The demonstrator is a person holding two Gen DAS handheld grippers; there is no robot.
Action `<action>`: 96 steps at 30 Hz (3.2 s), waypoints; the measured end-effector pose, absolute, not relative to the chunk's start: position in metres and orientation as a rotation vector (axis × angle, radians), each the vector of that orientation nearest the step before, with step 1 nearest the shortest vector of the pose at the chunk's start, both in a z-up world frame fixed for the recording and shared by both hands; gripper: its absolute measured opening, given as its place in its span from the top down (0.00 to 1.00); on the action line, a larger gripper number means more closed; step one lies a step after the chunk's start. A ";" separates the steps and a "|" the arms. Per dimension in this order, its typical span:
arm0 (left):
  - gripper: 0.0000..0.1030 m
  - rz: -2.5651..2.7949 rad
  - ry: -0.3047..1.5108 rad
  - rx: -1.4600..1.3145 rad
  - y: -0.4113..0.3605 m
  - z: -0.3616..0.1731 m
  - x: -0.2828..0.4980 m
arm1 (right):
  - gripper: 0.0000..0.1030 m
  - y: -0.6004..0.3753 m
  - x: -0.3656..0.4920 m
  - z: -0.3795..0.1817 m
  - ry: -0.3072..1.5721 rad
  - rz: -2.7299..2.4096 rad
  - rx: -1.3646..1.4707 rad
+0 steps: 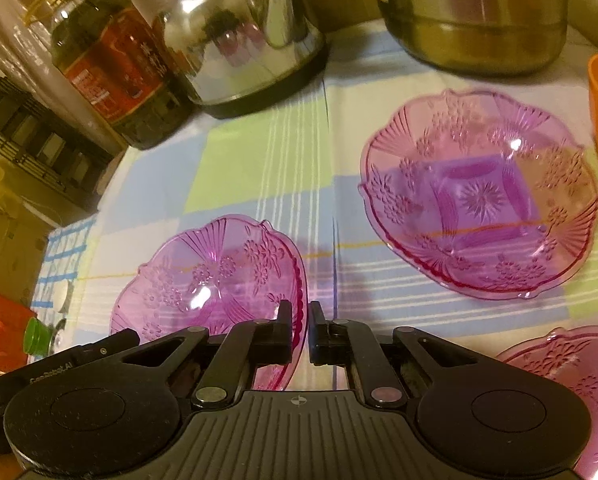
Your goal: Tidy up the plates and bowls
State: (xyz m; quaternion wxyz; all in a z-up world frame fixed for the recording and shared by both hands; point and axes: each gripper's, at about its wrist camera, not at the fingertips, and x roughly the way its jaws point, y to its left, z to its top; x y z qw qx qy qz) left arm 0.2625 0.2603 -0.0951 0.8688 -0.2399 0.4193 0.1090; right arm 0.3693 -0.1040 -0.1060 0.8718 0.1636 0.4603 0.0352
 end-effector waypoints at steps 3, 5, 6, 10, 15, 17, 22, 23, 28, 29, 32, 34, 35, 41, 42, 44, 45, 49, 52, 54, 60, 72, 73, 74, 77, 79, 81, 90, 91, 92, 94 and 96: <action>0.91 0.216 0.850 -0.503 0.256 -0.084 0.256 | 0.93 -0.106 0.361 -0.096 0.940 0.073 0.337; 0.91 0.205 0.824 -0.501 0.252 -0.075 0.250 | 0.93 -0.109 0.352 -0.089 0.926 0.076 0.336; 0.91 0.200 0.812 -0.499 0.249 -0.071 0.247 | 0.93 -0.110 0.347 -0.086 0.921 0.079 0.337; 0.91 0.174 0.777 -0.482 0.233 -0.055 0.236 | 0.92 -0.117 0.324 -0.070 0.887 0.084 0.314; 0.91 0.124 0.740 -0.437 0.202 -0.038 0.219 | 0.92 -0.133 0.287 -0.053 0.832 0.065 0.316; 0.91 0.102 0.735 -0.432 0.191 -0.035 0.212 | 0.92 -0.140 0.270 -0.047 0.812 0.053 0.317; 0.91 0.056 0.721 -0.384 0.159 -0.027 0.199 | 0.92 -0.159 0.235 -0.038 0.767 0.023 0.323; 0.91 0.047 0.719 -0.382 0.153 -0.026 0.196 | 0.92 -0.164 0.228 -0.036 0.757 0.018 0.323; 0.91 -0.003 0.712 -0.362 0.122 -0.026 0.184 | 0.92 -0.181 0.192 -0.031 0.710 -0.025 0.315; 0.91 -0.012 0.710 -0.357 0.117 -0.026 0.180 | 0.92 -0.184 0.186 -0.031 0.704 -0.033 0.320; 0.91 -0.041 0.713 -0.347 0.102 -0.027 0.175 | 0.92 -0.194 0.167 -0.033 0.695 -0.057 0.333; 0.91 -0.053 0.718 -0.320 0.092 -0.029 0.173 | 0.92 -0.200 0.158 -0.036 0.698 -0.071 0.341; 0.91 -0.057 0.720 -0.307 0.088 -0.030 0.173 | 0.92 -0.201 0.155 -0.035 0.693 -0.078 0.332; 0.91 -0.095 0.743 -0.295 0.071 -0.039 0.180 | 0.92 -0.216 0.144 -0.038 0.693 -0.111 0.307; 0.91 -0.097 0.745 -0.287 0.069 -0.041 0.181 | 0.92 -0.218 0.143 -0.039 0.694 -0.115 0.306; 0.91 -0.102 0.753 -0.284 0.065 -0.044 0.183 | 0.92 -0.222 0.142 -0.041 0.698 -0.123 0.307; 0.91 -0.103 0.757 -0.283 0.064 -0.046 0.184 | 0.92 -0.223 0.142 -0.043 0.703 -0.126 0.306; 0.91 -0.112 0.774 -0.277 0.060 -0.052 0.190 | 0.92 -0.229 0.142 -0.048 0.720 -0.132 0.308; 0.91 -0.115 0.786 -0.272 0.058 -0.057 0.194 | 0.92 -0.233 0.143 -0.052 0.735 -0.139 0.314; 0.91 -0.115 0.795 -0.269 0.056 -0.060 0.196 | 0.92 -0.235 0.145 -0.055 0.745 -0.144 0.318; 0.91 -0.116 0.815 -0.251 0.052 -0.068 0.201 | 0.92 -0.240 0.149 -0.064 0.771 -0.155 0.330; 0.90 -0.110 0.835 -0.206 0.043 -0.075 0.209 | 0.91 -0.243 0.155 -0.074 0.806 -0.178 0.332; 0.90 -0.111 0.838 -0.203 0.042 -0.075 0.210 | 0.91 -0.243 0.156 -0.075 0.807 -0.182 0.333; 0.90 -0.113 0.841 -0.198 0.041 -0.076 0.211 | 0.91 -0.243 0.156 -0.076 0.809 -0.188 0.332; 0.90 -0.113 0.847 -0.180 0.037 -0.080 0.214 | 0.91 -0.244 0.159 -0.079 0.817 -0.206 0.323; 0.89 -0.111 0.851 -0.170 0.035 -0.082 0.217 | 0.91 -0.244 0.160 -0.080 0.821 -0.211 0.318; 0.89 -0.109 0.857 -0.165 0.034 -0.084 0.220 | 0.91 -0.245 0.162 -0.082 0.824 -0.214 0.321; 0.87 -0.109 0.859 -0.115 0.028 -0.087 0.224 | 0.90 -0.247 0.165 -0.084 0.829 -0.226 0.320; 0.87 -0.109 0.859 -0.114 0.027 -0.087 0.224 | 0.90 -0.246 0.165 -0.084 0.829 -0.226 0.319; 0.87 -0.108 0.859 -0.114 0.027 -0.087 0.224 | 0.90 -0.246 0.166 -0.084 0.829 -0.227 0.320; 0.87 -0.109 0.859 -0.103 0.026 -0.087 0.224 | 0.90 -0.245 0.166 -0.084 0.829 -0.227 0.315; 0.87 -0.108 0.856 -0.081 0.023 -0.087 0.224 | 0.90 -0.244 0.166 -0.084 0.829 -0.230 0.310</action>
